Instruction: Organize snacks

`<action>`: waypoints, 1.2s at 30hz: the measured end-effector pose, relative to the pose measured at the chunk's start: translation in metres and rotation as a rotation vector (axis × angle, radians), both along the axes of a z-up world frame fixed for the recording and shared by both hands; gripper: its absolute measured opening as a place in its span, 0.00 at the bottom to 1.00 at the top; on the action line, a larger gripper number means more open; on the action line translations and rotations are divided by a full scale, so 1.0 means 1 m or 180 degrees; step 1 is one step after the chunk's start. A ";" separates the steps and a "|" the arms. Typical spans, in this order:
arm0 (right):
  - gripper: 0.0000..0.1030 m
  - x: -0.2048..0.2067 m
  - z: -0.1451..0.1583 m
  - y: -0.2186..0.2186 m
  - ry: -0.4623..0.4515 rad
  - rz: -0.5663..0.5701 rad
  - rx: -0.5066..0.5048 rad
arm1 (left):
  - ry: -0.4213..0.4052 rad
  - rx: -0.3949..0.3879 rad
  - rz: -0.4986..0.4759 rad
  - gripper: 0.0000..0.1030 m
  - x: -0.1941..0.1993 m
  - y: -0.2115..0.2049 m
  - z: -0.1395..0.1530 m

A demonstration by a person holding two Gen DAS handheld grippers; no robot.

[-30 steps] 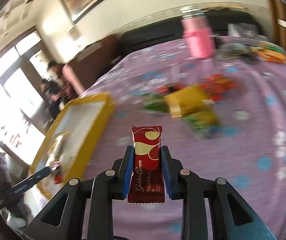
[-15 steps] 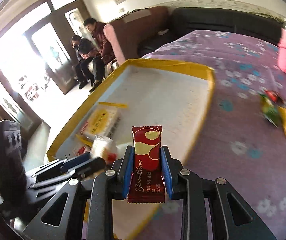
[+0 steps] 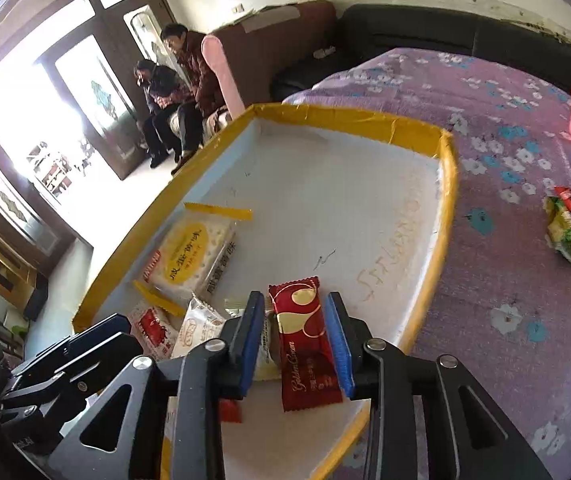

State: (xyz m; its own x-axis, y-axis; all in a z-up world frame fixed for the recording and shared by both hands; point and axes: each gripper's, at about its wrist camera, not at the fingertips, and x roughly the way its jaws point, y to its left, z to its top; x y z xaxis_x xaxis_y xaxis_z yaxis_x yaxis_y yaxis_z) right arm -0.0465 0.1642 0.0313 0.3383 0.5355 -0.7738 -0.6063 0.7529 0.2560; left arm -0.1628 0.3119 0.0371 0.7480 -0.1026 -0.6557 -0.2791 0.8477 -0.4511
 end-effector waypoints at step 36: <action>0.65 -0.134 0.356 -0.440 -0.1925 -0.2515 -0.0053 | -0.1046 0.1423 -0.1974 0.81 -0.146 -0.270 0.319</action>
State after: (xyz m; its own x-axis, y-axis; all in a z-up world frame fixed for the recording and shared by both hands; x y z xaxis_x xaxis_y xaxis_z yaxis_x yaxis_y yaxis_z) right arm -0.1809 -0.2754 0.3877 0.9331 -0.0232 -0.3587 0.0459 0.9974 0.0549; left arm -0.3085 0.0420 0.3557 0.8019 -0.3408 -0.4907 0.3847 0.9229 -0.0122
